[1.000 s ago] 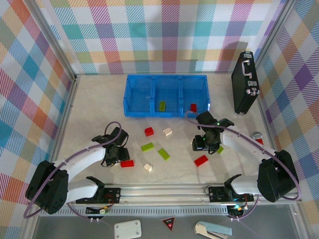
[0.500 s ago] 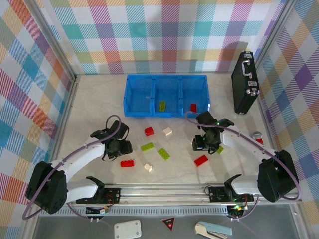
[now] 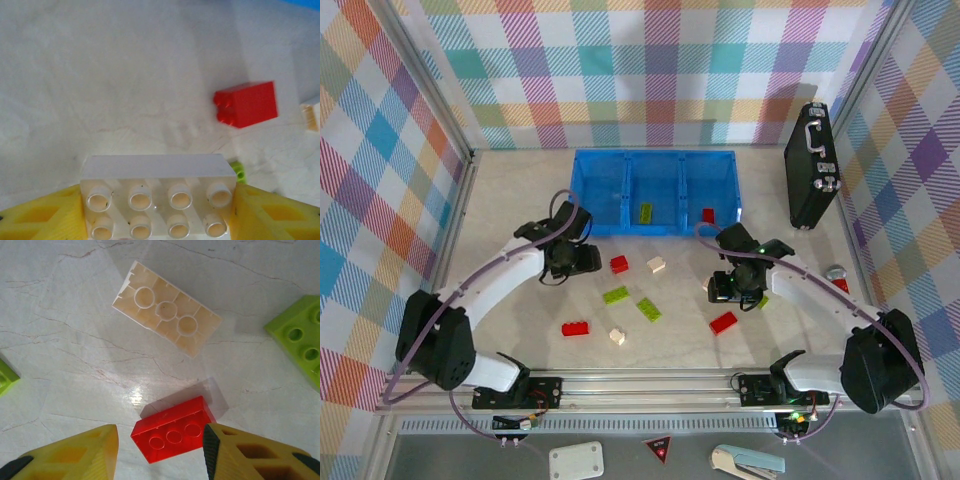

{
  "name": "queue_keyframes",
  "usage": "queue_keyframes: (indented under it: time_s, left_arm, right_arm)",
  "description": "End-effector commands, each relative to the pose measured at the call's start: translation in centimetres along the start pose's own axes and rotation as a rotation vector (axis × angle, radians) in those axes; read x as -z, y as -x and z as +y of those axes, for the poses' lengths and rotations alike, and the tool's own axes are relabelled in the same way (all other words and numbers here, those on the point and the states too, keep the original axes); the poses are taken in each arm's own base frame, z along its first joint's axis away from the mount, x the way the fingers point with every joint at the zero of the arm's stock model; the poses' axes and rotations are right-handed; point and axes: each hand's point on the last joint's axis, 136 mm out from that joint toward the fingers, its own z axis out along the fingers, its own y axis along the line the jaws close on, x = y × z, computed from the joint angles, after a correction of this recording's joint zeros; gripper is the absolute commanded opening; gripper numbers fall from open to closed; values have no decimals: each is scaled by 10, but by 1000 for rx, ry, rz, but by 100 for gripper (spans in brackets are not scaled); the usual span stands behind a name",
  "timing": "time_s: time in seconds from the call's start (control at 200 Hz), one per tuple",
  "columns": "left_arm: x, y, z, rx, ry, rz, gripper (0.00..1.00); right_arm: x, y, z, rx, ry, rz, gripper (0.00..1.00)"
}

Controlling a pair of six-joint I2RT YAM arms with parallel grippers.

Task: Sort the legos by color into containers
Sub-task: Place the lego in the container.

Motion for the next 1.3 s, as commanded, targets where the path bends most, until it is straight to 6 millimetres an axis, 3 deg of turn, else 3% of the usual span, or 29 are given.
queue_keyframes:
  time_s: [0.0,0.24,0.53,0.655,0.97,1.295]
  left_arm:
    - [3,20,-7,-55,8,-4,64]
    - [-9,71,-28,-135,-5,-1,64]
    - [-41,127,-38,-224,-16,11,64]
    - [-55,140,-42,-242,-10,30,64]
    - [-100,127,-37,-239,7,133,64]
    - [-100,111,-36,-192,-19,163,63]
  right_arm:
    - [7,-5,-3,-17,-16,-4,50]
    - [16,-5,-5,-30,-22,-21,50]
    - [25,-6,-8,-44,-32,-38,50]
    - [27,-5,-9,-46,-34,-47,50]
    - [26,-6,-9,-45,-37,-48,50]
    - [23,-6,-8,-34,-32,-44,50]
